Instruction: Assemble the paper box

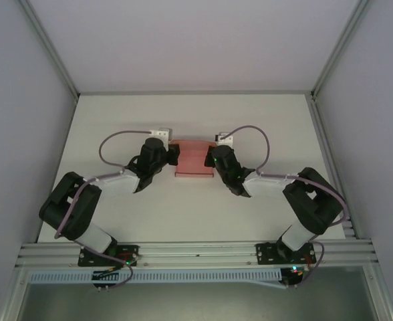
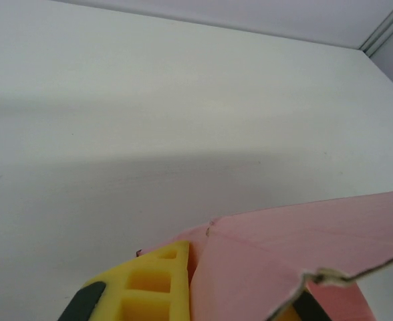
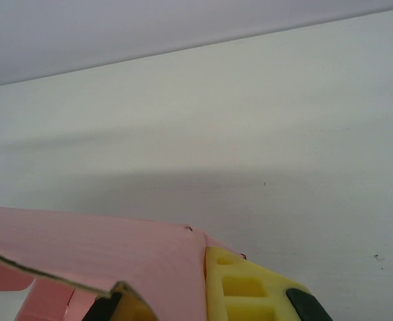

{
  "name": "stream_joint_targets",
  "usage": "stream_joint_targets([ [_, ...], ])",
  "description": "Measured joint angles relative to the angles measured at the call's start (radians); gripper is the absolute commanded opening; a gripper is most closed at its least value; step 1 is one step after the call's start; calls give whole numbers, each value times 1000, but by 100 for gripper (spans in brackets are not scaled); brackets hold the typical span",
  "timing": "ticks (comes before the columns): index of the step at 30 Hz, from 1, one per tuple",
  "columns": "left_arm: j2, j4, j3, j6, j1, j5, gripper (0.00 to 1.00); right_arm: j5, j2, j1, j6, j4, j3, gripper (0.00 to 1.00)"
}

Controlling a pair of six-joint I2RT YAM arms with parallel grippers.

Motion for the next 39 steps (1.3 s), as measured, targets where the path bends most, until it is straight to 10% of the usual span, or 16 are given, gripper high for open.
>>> stream_joint_targets([
  [21, -69, 214, -218, -48, -45, 68, 22, 174, -18, 118, -71, 236, -175, 2],
  [28, -131, 124, -229, -43, -56, 97, 51, 204, -19, 135, -90, 262, -197, 0],
  [33, -242, -20, -229, -31, -60, 85, 98, 219, -19, 142, -90, 269, -204, 0],
  [39, -384, -230, -219, -51, -61, 66, 100, 232, -19, 159, -98, 269, -205, 0],
])
